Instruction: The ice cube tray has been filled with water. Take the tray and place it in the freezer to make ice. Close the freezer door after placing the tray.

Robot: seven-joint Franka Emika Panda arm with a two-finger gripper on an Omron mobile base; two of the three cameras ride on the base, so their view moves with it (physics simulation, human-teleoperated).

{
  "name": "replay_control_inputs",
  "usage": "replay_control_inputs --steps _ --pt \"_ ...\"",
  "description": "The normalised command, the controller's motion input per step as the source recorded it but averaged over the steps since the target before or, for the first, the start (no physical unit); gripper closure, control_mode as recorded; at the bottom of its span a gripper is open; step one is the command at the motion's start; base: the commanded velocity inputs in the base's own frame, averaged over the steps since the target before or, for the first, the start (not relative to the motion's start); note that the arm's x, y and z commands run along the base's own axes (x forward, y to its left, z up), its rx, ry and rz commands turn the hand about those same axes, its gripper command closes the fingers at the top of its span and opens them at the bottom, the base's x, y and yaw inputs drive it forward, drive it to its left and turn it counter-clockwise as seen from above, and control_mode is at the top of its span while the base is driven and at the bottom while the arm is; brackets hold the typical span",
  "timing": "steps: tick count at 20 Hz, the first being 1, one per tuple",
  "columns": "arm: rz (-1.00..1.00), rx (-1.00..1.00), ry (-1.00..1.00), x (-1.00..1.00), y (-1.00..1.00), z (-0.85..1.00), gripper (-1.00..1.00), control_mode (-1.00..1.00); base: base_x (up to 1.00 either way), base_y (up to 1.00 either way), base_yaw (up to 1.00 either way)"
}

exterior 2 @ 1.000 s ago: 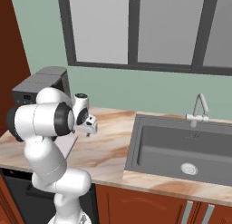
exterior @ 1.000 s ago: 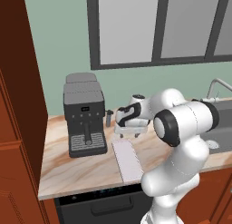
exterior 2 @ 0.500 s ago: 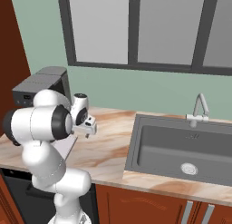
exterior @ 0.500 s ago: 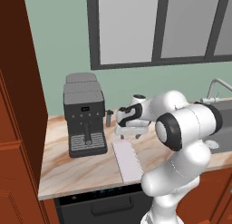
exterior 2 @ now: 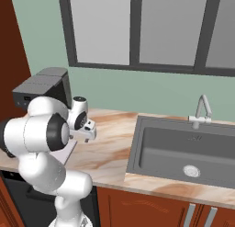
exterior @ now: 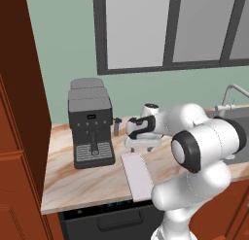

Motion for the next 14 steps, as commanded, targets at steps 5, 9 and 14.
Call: replay_control_inputs --steps 5,9,14 --pt "0.00 0.00 0.00 -0.06 0.00 0.02 -1.00 -1.00 0.00 0.00 0.00" --pt "0.00 0.01 0.00 0.13 0.00 0.20 -1.00 -1.00 0.00 0.00 0.00" --pt "0.00 0.00 -0.10 0.05 0.00 0.42 -1.00 -1.00 0.00 0.00 0.00"
